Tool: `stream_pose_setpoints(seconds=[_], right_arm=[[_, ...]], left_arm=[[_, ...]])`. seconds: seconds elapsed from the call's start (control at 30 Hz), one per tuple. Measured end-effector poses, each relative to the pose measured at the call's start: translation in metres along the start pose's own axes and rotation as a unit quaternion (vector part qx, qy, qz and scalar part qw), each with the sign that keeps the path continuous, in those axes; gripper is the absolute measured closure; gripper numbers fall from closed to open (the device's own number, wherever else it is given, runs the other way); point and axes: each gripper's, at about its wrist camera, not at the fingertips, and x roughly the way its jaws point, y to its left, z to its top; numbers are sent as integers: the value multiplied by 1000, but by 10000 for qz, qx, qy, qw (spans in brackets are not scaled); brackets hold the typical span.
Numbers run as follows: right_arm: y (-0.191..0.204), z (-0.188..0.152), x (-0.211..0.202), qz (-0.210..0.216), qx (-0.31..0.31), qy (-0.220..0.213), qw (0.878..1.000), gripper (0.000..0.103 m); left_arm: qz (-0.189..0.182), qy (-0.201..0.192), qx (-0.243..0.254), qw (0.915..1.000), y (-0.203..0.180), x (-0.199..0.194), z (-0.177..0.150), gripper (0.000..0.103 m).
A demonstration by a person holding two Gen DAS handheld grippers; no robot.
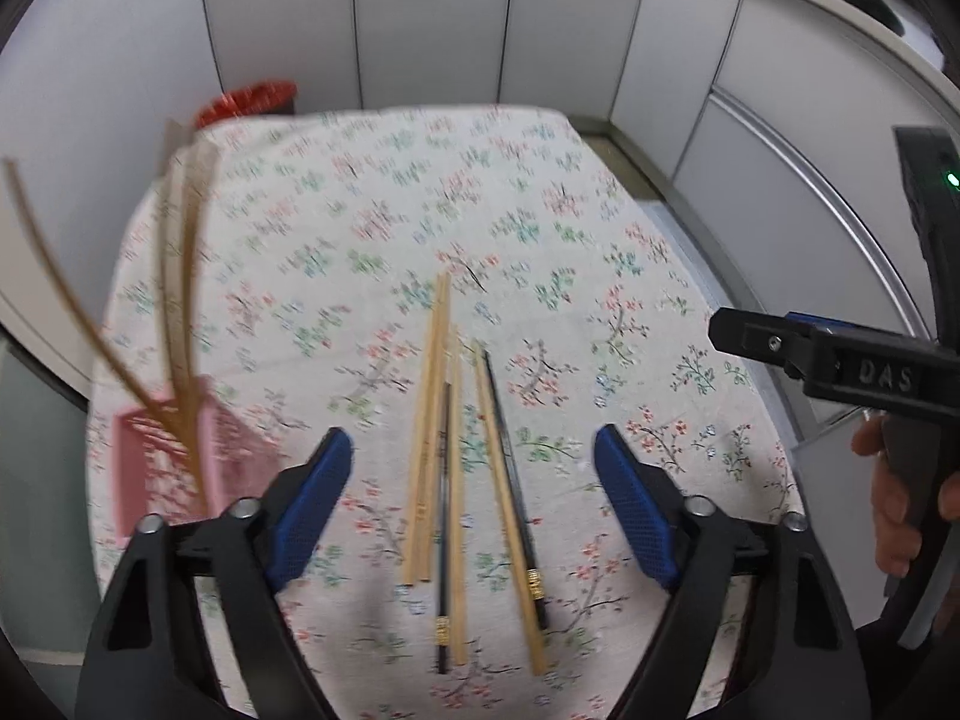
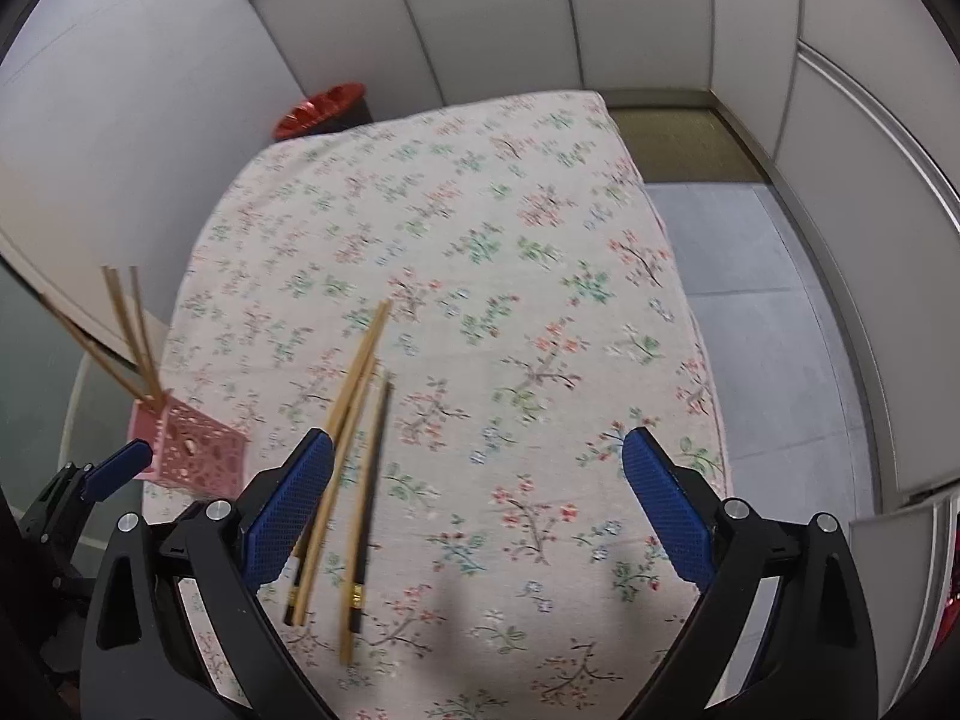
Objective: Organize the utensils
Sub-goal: 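Move both open tools back toward the remaining chopsticks, then close the left tool on a wooden chopstick while the right tool grasps another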
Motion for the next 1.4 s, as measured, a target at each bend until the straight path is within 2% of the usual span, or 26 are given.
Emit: stream_pose_setpoints(seconds=[0.1, 0.17, 0.27, 0.37, 0.47, 0.73, 0.97, 1.1, 1.4], right_arm=[[-11, -1, 7, -94, 75, 119, 9999, 10], [-17, -3, 11, -133, 105, 193, 9997, 10], [-23, -3, 16, -150, 178, 272, 9994, 10], [-28, -3, 21, -152, 242, 340, 9990, 10], [-31, -3, 24, -142, 258, 393, 9988, 10], [-36, -3, 31, -122, 252, 504, 9983, 10], [-37, -2, 35, -131, 236, 552, 9981, 10], [-34, -2, 38, -147, 207, 584, 9980, 10], [-18, -2, 45, -51, 162, 640, 9978, 11]], left_arm=[[-161, 306, -139, 9993, -2, 24, 8, 47], [-195, 453, -231, 9985, -1, 44, 14, 63], [-148, 588, -389, 9974, 3, 71, 23, 81], [-125, 681, -510, 9963, 9, 90, 28, 92], [-95, 671, -587, 9960, 13, 107, 35, 96], [209, 842, -623, 9943, 20, 140, 44, 97], [308, 864, -527, 9944, 21, 146, 44, 97], [369, 840, -444, 9948, 18, 134, 39, 97], [205, 269, -197, 9992, 19, 52, 20, 98]])
